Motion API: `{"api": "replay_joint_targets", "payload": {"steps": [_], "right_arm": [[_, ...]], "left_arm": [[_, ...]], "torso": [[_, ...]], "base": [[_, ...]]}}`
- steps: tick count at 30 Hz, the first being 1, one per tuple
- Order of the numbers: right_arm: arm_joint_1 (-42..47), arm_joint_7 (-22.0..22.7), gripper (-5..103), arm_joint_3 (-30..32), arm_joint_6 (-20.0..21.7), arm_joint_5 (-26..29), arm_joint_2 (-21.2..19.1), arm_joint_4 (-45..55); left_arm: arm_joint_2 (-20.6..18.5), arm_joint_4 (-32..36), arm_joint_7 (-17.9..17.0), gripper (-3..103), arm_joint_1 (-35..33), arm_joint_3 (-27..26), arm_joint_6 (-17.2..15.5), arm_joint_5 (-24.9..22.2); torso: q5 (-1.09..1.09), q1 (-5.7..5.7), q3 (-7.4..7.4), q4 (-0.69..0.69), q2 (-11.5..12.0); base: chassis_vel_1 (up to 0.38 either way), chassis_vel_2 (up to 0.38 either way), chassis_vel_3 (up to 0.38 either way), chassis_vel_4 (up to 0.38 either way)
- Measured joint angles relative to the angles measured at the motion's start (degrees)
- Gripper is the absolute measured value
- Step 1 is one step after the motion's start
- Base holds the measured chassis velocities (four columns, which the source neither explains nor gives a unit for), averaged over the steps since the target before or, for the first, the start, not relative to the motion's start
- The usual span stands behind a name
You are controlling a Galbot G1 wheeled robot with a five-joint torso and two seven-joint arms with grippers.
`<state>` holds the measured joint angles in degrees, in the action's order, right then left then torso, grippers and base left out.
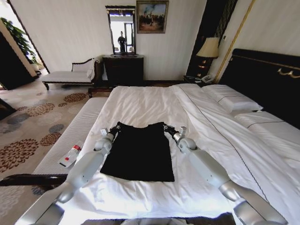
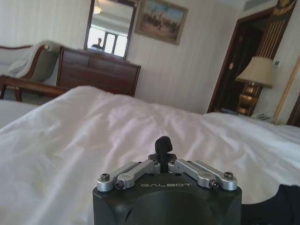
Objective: Fold the clothes on the bed.
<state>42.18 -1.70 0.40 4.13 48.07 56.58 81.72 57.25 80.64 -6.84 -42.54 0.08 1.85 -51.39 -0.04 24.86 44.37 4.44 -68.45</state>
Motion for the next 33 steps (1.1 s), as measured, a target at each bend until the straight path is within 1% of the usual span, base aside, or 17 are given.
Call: {"api": "replay_joint_targets", "payload": {"steps": [3, 5, 6, 7, 8, 9, 11, 12, 13, 17, 19, 24, 27, 30, 33], "right_arm": [[9.82, -0.35, 1, 4.40, -0.16, -2.67, -0.77, 5.43], [14.60, -0.84, 1, 5.92, -0.88, -6.14, -0.14, 6.51], [16.49, -1.03, 1, 6.24, -1.12, -7.46, 0.28, 6.73], [16.49, -1.03, 1, 6.24, -1.12, -7.46, 0.28, 6.73], [19.72, -1.35, 1, 6.89, -1.67, -9.59, 1.16, 7.75], [22.22, -1.53, 1, 7.58, -2.11, -10.86, 1.92, 9.20], [24.99, -1.60, 1, 8.89, -2.23, -11.42, 2.30, 11.27], [28.66, -2.15, 1, 10.84, -2.78, -12.57, 2.32, 13.30], [31.32, -2.58, 1, 12.93, -3.39, -12.95, 2.27, 15.75], [34.52, -2.71, 1, 14.73, -3.77, -12.69, 1.71, 19.01], [36.26, -2.95, 1, 14.98, -4.16, -13.41, 1.51, 20.46], [37.58, -3.74, 1, 14.93, -5.55, -15.61, 1.83, 20.28], [38.28, -3.87, 1, 15.17, -5.91, -15.91, 2.05, 20.40], [39.39, -4.17, 1, 15.77, -6.21, -16.02, 1.86, 21.30], [40.46, -4.47, 1, 16.24, -7.01, -17.15, 1.57, 21.55]], "left_arm": [[-3.40, 5.82, 0.82, 2, -8.71, -3.43, 1.34, 1.51], [-5.07, 8.10, 1.82, 2, -13.88, -5.33, 2.66, 2.83], [-5.71, 9.02, 2.25, 2, -16.57, -6.28, 3.21, 3.42], [-5.71, 9.02, 2.25, 2, -16.57, -6.28, 3.21, 3.42], [-5.95, 10.30, 2.83, 2, -20.98, -7.96, 4.46, 5.18], [-5.82, 11.33, 3.16, 2, -23.98, -9.05, 5.08, 6.76], [-5.84, 13.48, 3.36, 2, -26.51, -10.34, 5.45, 8.02], [-6.61, 15.31, 3.66, 2, -29.87, -11.76, 6.53, 10.61], [-6.66, 14.26, 3.89, 2, -30.21, -12.29, 7.21, 12.10], [-6.36, 13.61, 3.85, 2, -29.65, -12.72, 7.28, 12.09], [-6.42, 13.60, 3.82, 2, -29.50, -12.77, 7.29, 12.01], [-7.81, 13.65, 3.77, 2, -29.73, -12.36, 7.41, 12.26], [-8.15, 13.73, 3.66, 2, -30.20, -12.36, 7.53, 12.73], [-8.14, 14.20, 3.62, 2, -30.90, -12.39, 7.65, 13.33], [-7.61, 14.89, 3.59, 2, -32.00, -12.20, 7.93, 14.89]], "torso": [[-0.01, 0.00, 0.01, -0.03, 0.00], [-0.03, -0.01, 0.00, -0.02, 0.00], [0.01, -0.01, 0.00, -0.02, 0.00], [0.01, -0.01, 0.00, -0.02, 0.00], [-0.01, 0.00, 0.00, -0.03, 0.00], [-0.01, 0.01, 0.01, -0.03, 0.01], [-0.01, 0.01, 0.00, -0.02, 0.00], [0.00, 0.01, 0.01, -0.03, 0.01], [-0.01, 0.01, 0.01, -0.03, 0.02], [-0.02, 0.01, 0.01, -0.02, 0.01], [-0.01, 0.01, 0.01, -0.01, 0.01], [0.00, 0.02, 0.01, -0.02, 0.02], [0.01, 0.01, 0.02, -0.03, 0.02], [0.00, 0.01, 0.01, -0.03, 0.01], [0.00, 0.01, 0.01, -0.03, 0.01]], "base": [[0.000, 0.000, 0.000, 0.000], [0.000, 0.000, 0.000, 0.000], [0.000, 0.000, 0.000, 0.000], [0.000, 0.000, 0.000, 0.000], [0.000, 0.000, 0.000, 0.000], [0.000, 0.000, 0.000, 0.000], [0.000, 0.000, 0.000, 0.000], [0.000, 0.000, 0.000, 0.000], [0.000, 0.000, 0.000, 0.000], [0.000, 0.000, 0.000, 0.000], [0.000, 0.000, 0.000, 0.000], [0.000, 0.000, 0.000, 0.000], [0.000, 0.000, 0.000, 0.000], [0.000, 0.000, 0.000, 0.000], [0.000, 0.000, 0.000, 0.000]]}}
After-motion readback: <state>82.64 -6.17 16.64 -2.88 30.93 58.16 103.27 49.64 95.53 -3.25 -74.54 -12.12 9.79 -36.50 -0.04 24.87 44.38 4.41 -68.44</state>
